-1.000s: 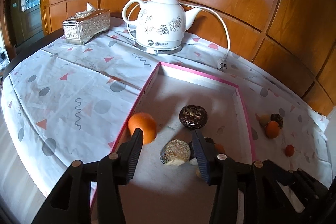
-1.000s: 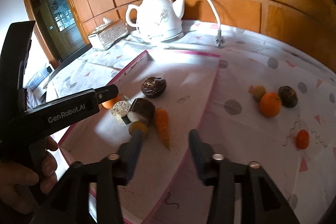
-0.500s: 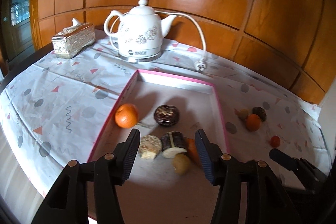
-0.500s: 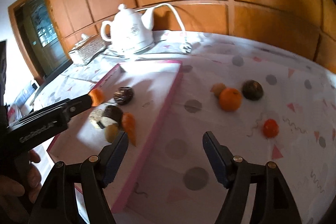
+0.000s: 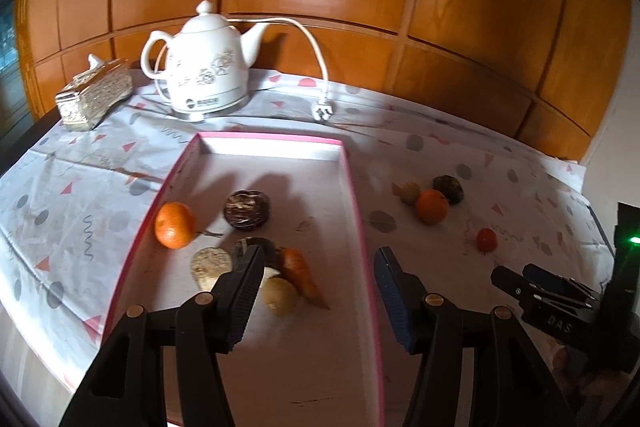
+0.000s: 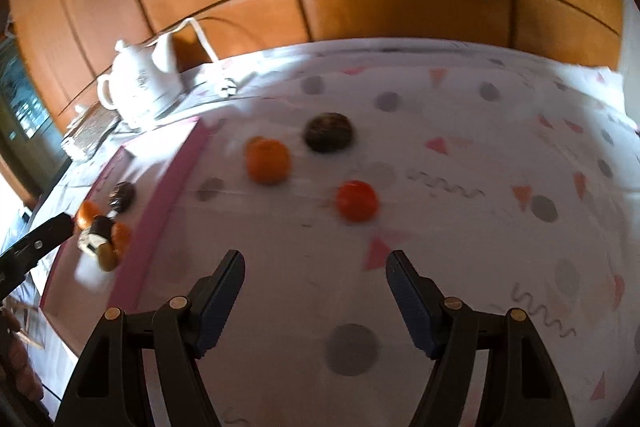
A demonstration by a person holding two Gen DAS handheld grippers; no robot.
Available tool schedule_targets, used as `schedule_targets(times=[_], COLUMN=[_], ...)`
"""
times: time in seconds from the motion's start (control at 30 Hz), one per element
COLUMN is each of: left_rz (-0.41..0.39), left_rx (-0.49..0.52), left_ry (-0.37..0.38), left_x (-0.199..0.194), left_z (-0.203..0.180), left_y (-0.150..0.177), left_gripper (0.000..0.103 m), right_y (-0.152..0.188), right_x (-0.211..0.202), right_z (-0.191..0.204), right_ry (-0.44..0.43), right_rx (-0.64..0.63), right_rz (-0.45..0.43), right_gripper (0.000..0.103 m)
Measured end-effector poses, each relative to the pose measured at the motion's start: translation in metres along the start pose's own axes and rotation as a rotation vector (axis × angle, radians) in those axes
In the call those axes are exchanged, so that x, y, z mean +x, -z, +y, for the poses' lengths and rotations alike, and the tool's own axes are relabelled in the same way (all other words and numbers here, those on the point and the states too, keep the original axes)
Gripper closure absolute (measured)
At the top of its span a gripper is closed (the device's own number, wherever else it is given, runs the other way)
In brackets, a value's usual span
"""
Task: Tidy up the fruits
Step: 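Withdraw both open grippers from the tray toward the remaining produce, then lower the right gripper onto the red tomato and close on it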
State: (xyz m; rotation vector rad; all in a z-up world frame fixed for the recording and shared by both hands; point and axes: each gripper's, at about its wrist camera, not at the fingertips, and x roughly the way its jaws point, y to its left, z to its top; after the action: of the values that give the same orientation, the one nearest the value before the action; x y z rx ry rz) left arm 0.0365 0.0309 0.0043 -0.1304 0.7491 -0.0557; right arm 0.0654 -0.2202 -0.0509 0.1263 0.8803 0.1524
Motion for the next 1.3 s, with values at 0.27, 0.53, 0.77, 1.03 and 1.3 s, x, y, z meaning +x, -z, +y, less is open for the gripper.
schedule_targets(times=[0.27,0.53,0.77,1.03,1.3], left_rz=[0.033,0.067,0.094,0.129,0.142], left_rx=[0.050,0.098,0.097,0.064,0.059], left_ry=[0.052,0.087,0.103,0.130,0.122], left_x=[0.009,0.026,0.048,0.075,0.089], left_z=[-0.027,-0.056,-0.073,-0.083,-0.088], left_y=[-0.004,-0.006,-0.012,-0.020,-0.023], left_gripper=[0.045,0.045,0.045,0.045,0.045], right_y=[0.001,-0.001,-0.008,-0.017,-0.031], right_x=[0.002,0.008,0.013,0.017,0.039], right_z=[-0.019,-0.027,-0.029,-0.025,-0.018], right_ry=[0.048,0.056,0.064,0.046,0.059], right_rx=[0.023,0.027,0.014,-0.019,-0.072], right_rz=[0.004,0.007,-0.008,-0.022,-0.014], right_gripper=[0.029,0.029,0.029,0.029,0.038])
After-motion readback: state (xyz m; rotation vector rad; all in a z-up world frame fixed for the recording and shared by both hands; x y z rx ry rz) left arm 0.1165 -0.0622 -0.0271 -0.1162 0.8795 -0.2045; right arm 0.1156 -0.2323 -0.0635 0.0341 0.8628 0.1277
